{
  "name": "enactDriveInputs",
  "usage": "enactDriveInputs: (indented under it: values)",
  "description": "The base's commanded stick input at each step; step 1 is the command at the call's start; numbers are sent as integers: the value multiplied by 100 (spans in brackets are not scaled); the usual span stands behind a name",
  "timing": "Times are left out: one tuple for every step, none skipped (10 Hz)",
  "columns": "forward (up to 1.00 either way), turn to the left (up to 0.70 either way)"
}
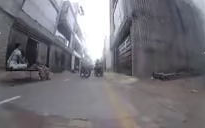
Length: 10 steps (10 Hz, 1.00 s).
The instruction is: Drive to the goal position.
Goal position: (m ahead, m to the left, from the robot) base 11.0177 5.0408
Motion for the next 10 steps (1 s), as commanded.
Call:
enactDriveInputs:
  values:
    - [85,34]
    - [85,34]
    - [85,34]
    - [85,34]
    - [85,34]
    - [85,34]
    - [85,34]
    - [85,34]
    - [85,9]
    - [85,0]
